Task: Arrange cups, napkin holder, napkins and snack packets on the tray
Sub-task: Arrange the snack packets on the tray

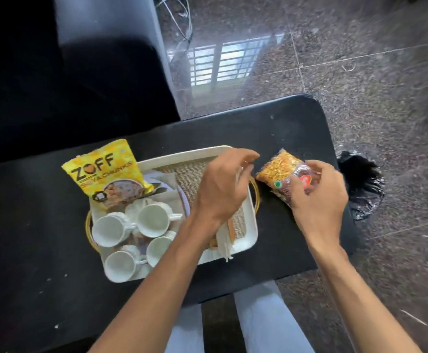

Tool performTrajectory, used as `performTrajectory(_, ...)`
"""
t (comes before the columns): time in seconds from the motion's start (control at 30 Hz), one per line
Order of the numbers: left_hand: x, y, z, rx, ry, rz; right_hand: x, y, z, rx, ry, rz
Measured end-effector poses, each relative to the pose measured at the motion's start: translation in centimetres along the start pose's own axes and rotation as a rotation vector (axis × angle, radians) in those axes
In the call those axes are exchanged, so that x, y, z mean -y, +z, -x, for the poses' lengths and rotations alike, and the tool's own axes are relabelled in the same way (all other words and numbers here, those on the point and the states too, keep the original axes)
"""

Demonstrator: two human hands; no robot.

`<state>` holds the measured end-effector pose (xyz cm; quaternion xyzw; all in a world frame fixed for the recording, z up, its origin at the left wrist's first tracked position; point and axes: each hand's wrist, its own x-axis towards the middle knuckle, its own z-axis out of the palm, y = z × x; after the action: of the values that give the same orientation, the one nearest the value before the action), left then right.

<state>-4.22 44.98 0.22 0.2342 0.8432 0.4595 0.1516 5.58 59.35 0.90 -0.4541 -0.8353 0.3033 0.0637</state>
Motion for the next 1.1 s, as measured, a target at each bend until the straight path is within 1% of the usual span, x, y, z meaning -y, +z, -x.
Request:
performTrajectory(0.07, -1.1, 3.2, -0.6, 0.088, -0.053, 0.021, -2.0, -0.9, -1.0, 0.012, 0.082, 0.032)
performTrajectory(0.17, -1.7, 6.9, -1.4, 0.176, -0.143, -0.014, -3.8, -1.2, -2.2, 0.086, 0.178, 0.061)
performTrajectory(0.27, -1.9, 9.0, -2.0, 0.253, -0.183, -0.035, -4.7, -0.9, -3.2, 0.172, 0.258, 0.0)
performTrajectory(0.37, -1.5, 9.9, -2.4, 0.297, -0.202, -0.064, -4.8, -0.3, -4.1, 0.211, 0.27, -0.068)
performTrajectory(0.47, -1.3, 10.0, -2.8, 0.27, -0.205, -0.098, -4.6, 0.1, -4.8, 0.232, 0.212, -0.097)
performTrajectory(0.6, -1.2, 9.1, -3.6, 0.221, -0.225, -0.111, -4.2, 0.1, -5.7, 0.244, 0.141, -0.192)
performTrajectory(0.77, -0.7, 7.2, -5.0, 0.206, -0.171, -0.123, -2.9, -0.9, -6.6, 0.244, 0.017, -0.294)
performTrajectory(0.83, -0.5, 6.0, -5.7, 0.245, -0.118, -0.148, -1.9, -1.5, -6.8, 0.277, -0.071, -0.299)
performTrajectory(0.97, -0.4, 2.5, -6.8, 0.365, 0.008, -0.201, 0.5, -2.4, -7.2, 0.37, -0.31, -0.25)
performTrajectory(1.03, -0.3, 0.6, -6.8, 0.375, 0.059, -0.17, 1.7, -2.6, -7.6, 0.429, -0.408, -0.247)
performTrajectory(1.1, 0.0, -1.2, -6.4, 0.343, 0.058, -0.102, 3.0, -2.4, -7.9, 0.49, -0.497, -0.223)
